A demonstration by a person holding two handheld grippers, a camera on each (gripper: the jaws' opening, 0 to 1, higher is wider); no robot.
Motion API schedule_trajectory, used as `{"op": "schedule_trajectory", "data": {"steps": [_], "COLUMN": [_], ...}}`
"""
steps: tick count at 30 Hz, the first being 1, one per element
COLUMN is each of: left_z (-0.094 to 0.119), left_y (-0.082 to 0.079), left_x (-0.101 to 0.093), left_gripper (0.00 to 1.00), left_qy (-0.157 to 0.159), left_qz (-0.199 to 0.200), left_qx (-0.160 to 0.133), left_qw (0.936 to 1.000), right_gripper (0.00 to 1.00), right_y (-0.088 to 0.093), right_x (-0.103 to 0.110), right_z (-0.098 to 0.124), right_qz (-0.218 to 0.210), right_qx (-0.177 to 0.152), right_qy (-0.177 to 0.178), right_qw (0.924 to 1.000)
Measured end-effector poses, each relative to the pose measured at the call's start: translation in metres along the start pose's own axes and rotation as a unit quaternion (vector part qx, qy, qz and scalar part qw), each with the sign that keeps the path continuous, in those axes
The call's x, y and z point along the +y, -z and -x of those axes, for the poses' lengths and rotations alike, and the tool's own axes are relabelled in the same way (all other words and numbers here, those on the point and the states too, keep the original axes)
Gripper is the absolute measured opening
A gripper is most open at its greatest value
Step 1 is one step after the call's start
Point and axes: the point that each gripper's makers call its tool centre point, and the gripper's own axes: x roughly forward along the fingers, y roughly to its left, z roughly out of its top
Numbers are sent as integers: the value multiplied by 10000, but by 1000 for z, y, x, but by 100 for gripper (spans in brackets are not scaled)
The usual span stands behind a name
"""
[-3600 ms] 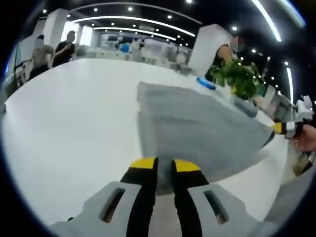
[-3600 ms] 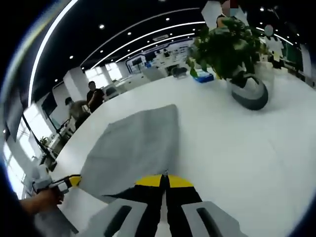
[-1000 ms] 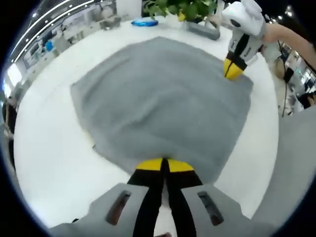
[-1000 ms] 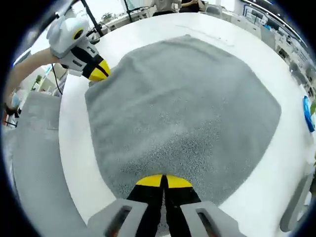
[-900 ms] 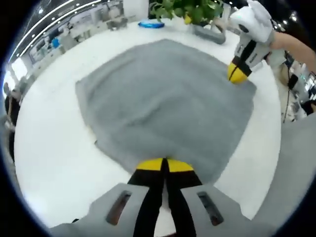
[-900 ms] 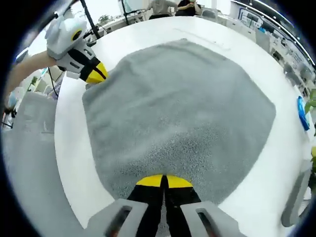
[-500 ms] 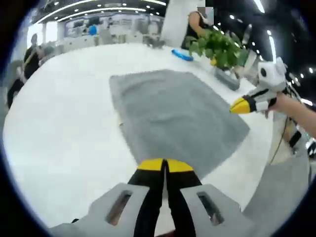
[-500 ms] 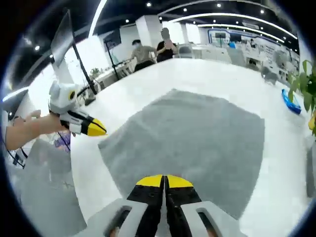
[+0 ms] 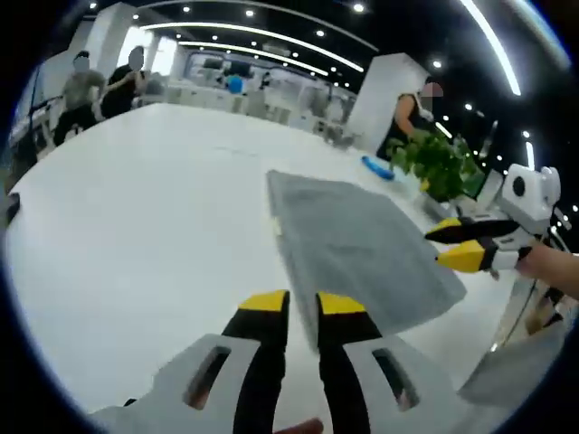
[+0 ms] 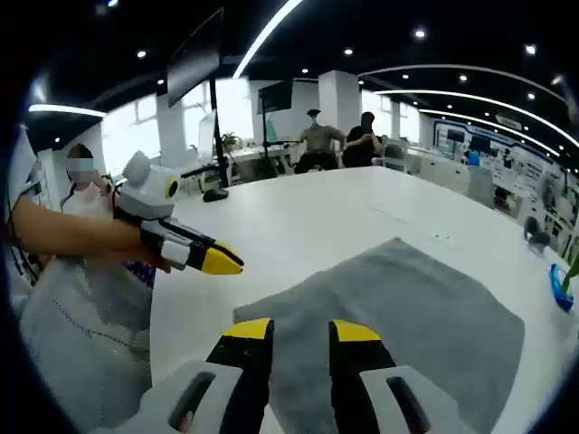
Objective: Open the folded towel by lifting each exposed corner and separating the folded layers until the towel lies flat within the target outline without major curled edges
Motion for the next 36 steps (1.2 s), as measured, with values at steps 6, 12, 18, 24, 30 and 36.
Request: {"op": "schedule_trajectory", "data": {"steps": [6, 12, 18, 24, 30, 36], "left_z": [-7, -8, -9, -11, -11, -13], "left_y": [1, 0, 2, 8, 11, 12], "left_x": [13, 9, 15, 16, 16, 12], "left_gripper": [10, 10, 10, 10, 9, 9], "left_qy": [-233, -120, -180, -178, -175, -93], "left_qz": [135, 138, -24, -142, -155, -240], "left_qx": [78, 113, 179, 328, 359, 377], "left_qw": [9996, 9998, 9997, 9992, 9991, 9990], "right_gripper": [22, 20, 17, 11, 6, 4], "right_y": [4, 9, 16, 32, 35, 21], "right_x": [48, 66, 69, 63, 61, 54], "right_z": [-36, -67, -88, -97, -95, -84], "right_qz": [838, 1149, 1101, 1358, 1244, 867], "right_qx": [226, 357, 451, 763, 814, 628], "right_qy": [-348, -326, -354, -210, -231, -150], "right_qw": [9956, 9922, 9923, 9876, 9886, 9941]}}
